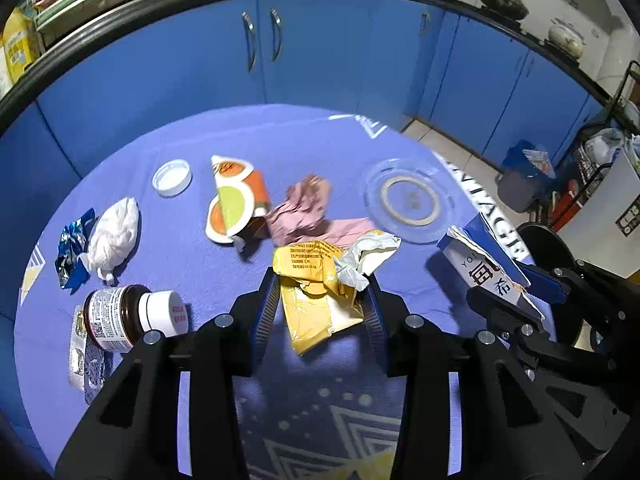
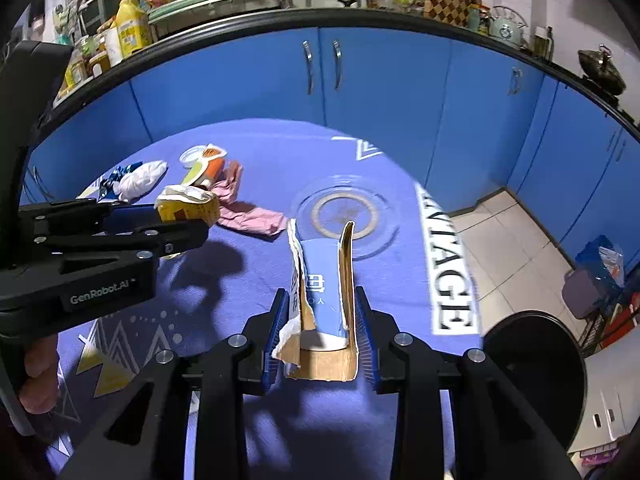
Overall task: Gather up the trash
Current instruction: 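Carry the box and yellow wrapper over the black trash bin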
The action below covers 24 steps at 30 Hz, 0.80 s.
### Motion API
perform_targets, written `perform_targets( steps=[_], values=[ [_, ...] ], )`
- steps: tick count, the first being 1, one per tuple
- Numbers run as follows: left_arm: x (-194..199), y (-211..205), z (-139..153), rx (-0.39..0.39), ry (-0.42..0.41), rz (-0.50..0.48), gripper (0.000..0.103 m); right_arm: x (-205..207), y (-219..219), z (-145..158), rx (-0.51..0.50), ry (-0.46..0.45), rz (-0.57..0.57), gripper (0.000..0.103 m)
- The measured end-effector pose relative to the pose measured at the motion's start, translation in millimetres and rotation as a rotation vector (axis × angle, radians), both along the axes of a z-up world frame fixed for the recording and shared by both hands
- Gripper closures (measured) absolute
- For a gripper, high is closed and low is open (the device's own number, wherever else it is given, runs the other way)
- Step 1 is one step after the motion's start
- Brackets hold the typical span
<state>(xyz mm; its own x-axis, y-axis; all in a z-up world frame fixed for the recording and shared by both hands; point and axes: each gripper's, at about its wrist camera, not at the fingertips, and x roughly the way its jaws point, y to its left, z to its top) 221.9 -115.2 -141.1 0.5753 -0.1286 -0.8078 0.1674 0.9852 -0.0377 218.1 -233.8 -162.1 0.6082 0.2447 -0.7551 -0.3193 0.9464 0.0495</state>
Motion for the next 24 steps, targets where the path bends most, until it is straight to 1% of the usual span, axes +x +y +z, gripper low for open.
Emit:
perform_targets(
  steps=[6, 10, 15, 20, 24],
  values=[
    [-4, -20, 11, -0.007, -0.013, -0.024, 0.061, -10, -27, 11, -0.009, -0.023, -0.046, 0.071],
    [-6, -42, 14, -0.005, -0.015, -0.047, 0.061, -16, -48, 14, -0.012, -0.031, -0.080, 0.071],
    [-6, -72, 14, 0.002, -0.006, -0.087, 0.061, -22, -78, 12, -0.035, -0.040, -0.134, 0.071],
    [-8, -102, 15, 0.015, -0.007, -0.126, 0.061, -29, -110, 9, -0.034, -0.040, -0.192, 0.071],
    [-11, -120, 15, 0.025, -0.012, -0.152, 0.061, -33, -127, 7, -0.033, -0.040, -0.219, 0.071]
  ],
)
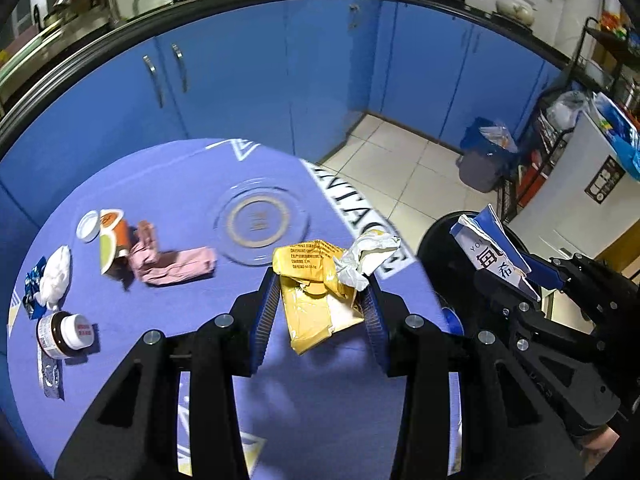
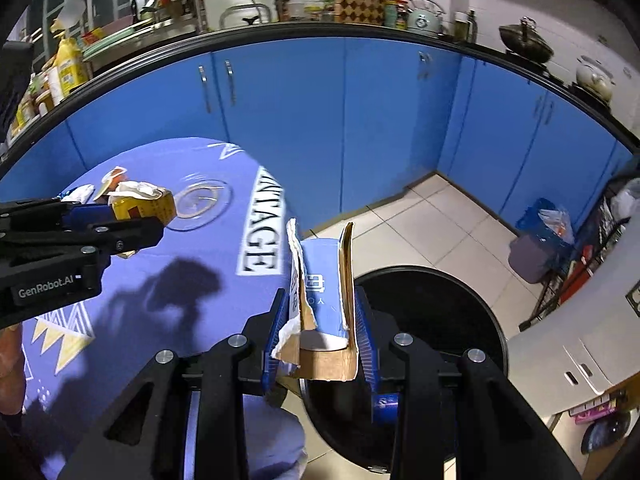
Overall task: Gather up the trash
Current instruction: 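Carry the box and yellow wrapper over the black trash bin, then open the right tool over the bin while the left tool drops the wrapper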
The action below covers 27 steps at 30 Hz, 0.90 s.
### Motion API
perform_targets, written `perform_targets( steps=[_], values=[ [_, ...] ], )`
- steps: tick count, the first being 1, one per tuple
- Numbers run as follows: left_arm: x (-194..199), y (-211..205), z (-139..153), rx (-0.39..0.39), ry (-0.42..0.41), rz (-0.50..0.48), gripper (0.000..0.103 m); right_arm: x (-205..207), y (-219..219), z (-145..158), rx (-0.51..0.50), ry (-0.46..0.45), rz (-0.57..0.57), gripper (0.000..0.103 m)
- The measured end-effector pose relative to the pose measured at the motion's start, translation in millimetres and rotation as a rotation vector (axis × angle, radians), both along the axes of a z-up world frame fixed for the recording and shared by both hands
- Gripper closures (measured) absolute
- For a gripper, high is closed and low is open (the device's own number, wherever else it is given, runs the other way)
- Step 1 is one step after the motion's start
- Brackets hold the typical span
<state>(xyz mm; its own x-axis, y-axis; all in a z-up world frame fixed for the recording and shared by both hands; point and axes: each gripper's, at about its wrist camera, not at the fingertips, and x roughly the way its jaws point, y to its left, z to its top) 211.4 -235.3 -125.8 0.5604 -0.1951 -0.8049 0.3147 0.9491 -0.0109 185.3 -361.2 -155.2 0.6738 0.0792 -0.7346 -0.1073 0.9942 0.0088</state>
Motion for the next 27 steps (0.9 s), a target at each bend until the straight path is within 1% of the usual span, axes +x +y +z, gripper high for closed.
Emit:
perform_targets(
  steps=[4, 10, 11, 12, 13, 14, 15, 21, 26, 27],
  values=[
    [-1, -12, 2, 0.005, -0.004, -0.011, 0.061, -2, -9, -2, -0.007, -0.005, -0.012, 0.071],
    [-2, -22, 3, 0.008, -0.003, -0.017, 0.061, -5, -18, 0, -0.017, -0.024, -0.039, 0.068],
    [-2, -24, 3, 0.010, -0.002, -0.019, 0.061, -5, -19, -1, -0.026, -0.024, -0.045, 0.062],
    [-2, -25, 2, 0.010, 0.000, -0.020, 0.061, -4, -21, -1, -0.037, -0.021, -0.054, 0.053],
    [-2, -27, 2, 0.010, 0.002, -0.022, 0.061, -5, -23, -2, -0.050, -0.022, -0.069, 0.031],
    [-2, -27, 2, 0.009, 0.004, -0.024, 0.061, -8, -25, -1, -0.061, -0.046, -0.085, 0.024],
    [-2, -29, 1, 0.008, 0.004, -0.027, 0.061, -10, -26, 0, -0.065, -0.062, -0.093, 0.024],
    [-4, -49, 4, 0.003, 0.001, -0.069, 0.061, -14, -34, -2, -0.075, -0.056, -0.110, 0.024],
    [-1, -75, 8, -0.003, -0.007, -0.104, 0.059, -13, -41, 0, -0.067, -0.062, -0.118, 0.024],
    [0, -80, 9, -0.006, -0.005, -0.110, 0.057, -13, -43, 1, -0.069, -0.063, -0.121, 0.024]
  ],
)
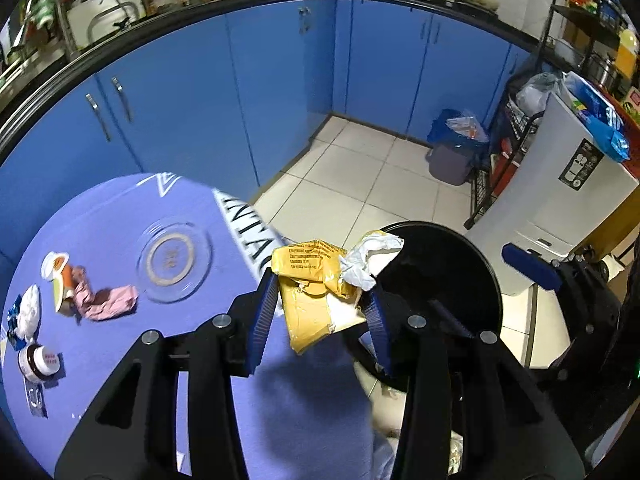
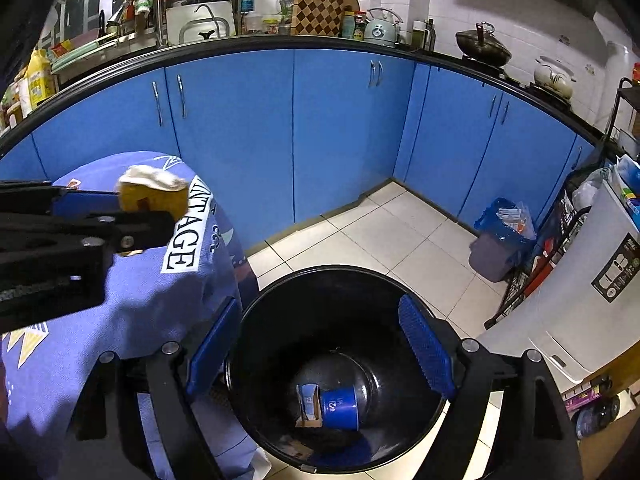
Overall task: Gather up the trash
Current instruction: 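Open the right tool over the bin while the left tool drops the wrapper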
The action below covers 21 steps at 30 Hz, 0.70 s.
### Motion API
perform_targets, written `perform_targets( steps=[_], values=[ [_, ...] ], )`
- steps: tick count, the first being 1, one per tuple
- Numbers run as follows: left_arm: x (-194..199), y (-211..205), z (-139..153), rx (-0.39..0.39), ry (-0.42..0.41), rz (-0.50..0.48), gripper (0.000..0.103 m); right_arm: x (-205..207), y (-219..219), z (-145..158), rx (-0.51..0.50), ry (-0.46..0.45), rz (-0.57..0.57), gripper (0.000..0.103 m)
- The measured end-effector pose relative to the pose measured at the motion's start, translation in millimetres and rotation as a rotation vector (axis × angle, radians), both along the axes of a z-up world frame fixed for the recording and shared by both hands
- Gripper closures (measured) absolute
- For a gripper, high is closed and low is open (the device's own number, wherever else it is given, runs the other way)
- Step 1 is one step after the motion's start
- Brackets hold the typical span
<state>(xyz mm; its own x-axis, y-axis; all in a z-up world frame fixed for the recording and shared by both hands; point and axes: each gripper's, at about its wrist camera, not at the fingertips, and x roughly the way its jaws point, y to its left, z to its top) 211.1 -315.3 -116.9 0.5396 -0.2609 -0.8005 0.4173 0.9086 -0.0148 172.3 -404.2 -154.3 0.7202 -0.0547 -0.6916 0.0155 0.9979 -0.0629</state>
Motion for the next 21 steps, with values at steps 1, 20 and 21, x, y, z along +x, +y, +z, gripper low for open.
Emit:
perform_targets(
  steps=[1, 20, 21],
  values=[
    [1, -3, 1, -0.002, -0.001, -0.002, 0.057, 1, -2, 0, -0.001, 0.000, -0.003, 0.024],
    [1, 16, 27, -0.020, -0.100, 0.068, 0.027, 6, 22, 12, 0.013, -0.025, 0.044, 0.024],
    [1, 22, 29, -0.022, -0.106, 0.081, 0.027, 7, 26, 14, 0.013, -0.028, 0.050, 0.024]
  ],
)
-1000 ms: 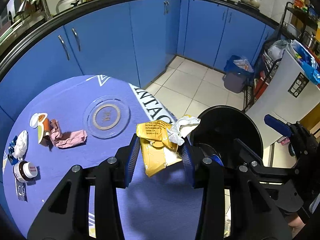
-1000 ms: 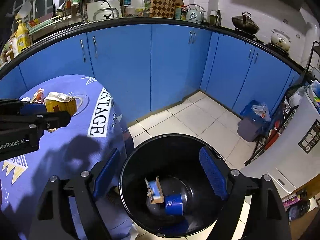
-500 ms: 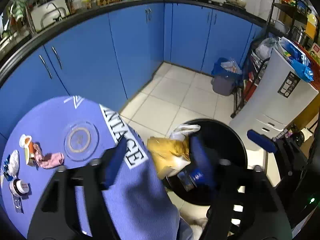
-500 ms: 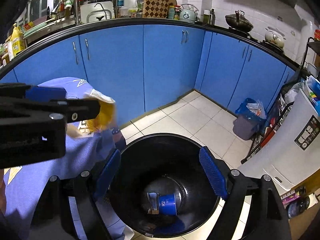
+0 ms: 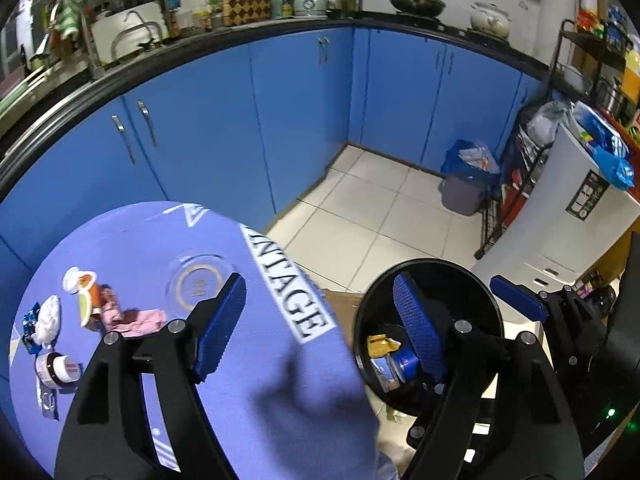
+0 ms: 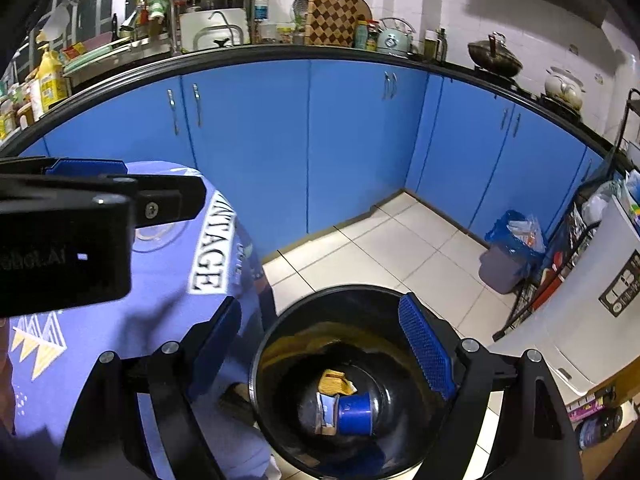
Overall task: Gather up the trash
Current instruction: 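Open the right tool over the bin while the left tool drops the wrapper, then move the left tool back to the table and grasp the pill blister pack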
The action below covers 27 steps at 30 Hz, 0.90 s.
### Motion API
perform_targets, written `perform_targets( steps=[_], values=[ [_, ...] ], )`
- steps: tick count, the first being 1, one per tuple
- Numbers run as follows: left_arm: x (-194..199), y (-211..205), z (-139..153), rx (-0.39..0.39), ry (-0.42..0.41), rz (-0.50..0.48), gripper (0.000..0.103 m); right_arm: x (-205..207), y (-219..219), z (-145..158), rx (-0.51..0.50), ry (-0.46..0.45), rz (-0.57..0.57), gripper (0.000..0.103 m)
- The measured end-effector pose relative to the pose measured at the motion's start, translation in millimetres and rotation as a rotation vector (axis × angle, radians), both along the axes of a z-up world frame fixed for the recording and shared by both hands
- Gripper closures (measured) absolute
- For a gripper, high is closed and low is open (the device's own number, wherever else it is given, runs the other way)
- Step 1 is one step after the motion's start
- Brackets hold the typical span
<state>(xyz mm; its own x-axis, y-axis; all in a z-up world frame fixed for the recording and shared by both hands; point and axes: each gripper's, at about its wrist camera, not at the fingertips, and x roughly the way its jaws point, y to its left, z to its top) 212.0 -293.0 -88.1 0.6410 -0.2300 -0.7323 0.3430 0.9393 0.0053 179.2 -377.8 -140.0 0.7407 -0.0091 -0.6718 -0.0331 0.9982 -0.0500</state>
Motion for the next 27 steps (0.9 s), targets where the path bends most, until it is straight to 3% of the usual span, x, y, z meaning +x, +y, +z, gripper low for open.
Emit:
perform_targets(
  steps=[17, 27],
  values=[
    [-2, 149, 18, -0.063, -0.049, 0.267, 0.027, 25, 123, 33, -0.003, -0.054, 0.222, 0.024],
    [-18, 253, -1, -0.011, -0.048, 0.463, 0.027, 41, 210, 20, -0.019, -0.030, 0.387, 0.024]
  ],
)
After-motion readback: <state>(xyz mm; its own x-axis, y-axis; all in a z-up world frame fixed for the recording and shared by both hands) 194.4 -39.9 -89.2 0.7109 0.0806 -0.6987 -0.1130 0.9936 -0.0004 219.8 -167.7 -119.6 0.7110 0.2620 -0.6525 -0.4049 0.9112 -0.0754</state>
